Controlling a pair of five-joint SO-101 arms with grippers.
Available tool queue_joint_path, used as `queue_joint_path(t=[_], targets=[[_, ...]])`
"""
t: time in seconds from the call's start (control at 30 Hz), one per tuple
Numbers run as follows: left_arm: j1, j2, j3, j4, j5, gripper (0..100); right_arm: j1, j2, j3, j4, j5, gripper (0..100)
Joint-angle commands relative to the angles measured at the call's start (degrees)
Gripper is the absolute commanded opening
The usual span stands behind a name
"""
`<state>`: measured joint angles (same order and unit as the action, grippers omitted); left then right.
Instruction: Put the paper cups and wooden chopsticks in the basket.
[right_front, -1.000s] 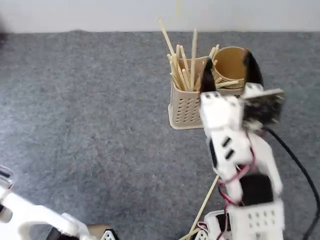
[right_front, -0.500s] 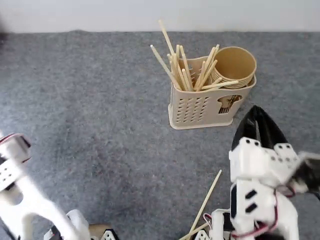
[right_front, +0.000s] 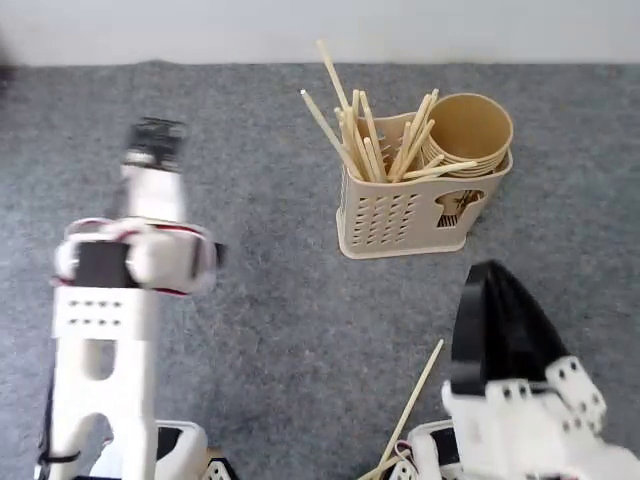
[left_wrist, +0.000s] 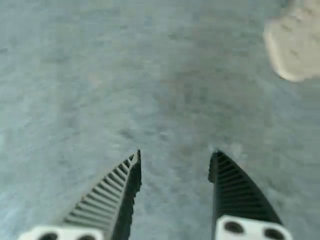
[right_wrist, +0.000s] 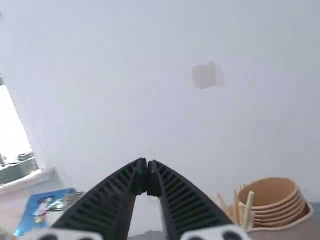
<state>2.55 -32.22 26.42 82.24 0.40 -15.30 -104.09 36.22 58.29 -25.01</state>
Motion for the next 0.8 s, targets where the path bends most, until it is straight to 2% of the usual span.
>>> queue_joint_path(t=[0.0,0.3,0.43,0.67,0.77], targets=[[10.7,-1.1,-2.6,0.4,-0.3,21,-4.4,0.2,-6.3,0.9,-0.6,0.8],[31.9,-1.1,-2.5,0.0,-0.1,21,-15.3,0.2,-11.0,1.3,-0.7,0.8],[39.9,-1.1,-1.2,-3.9,-0.1,21,-18.5,0.2,-11.7,1.3,-0.8,0.8],[48.1,1.2,8.2,-16.4,0.0,22,-20.7,0.1,-11.4,1.4,-0.5,0.8],[50.4,7.6,8.2,-17.6,1.0,22,-20.6,0.1,-11.4,1.4,-0.5,0.8]])
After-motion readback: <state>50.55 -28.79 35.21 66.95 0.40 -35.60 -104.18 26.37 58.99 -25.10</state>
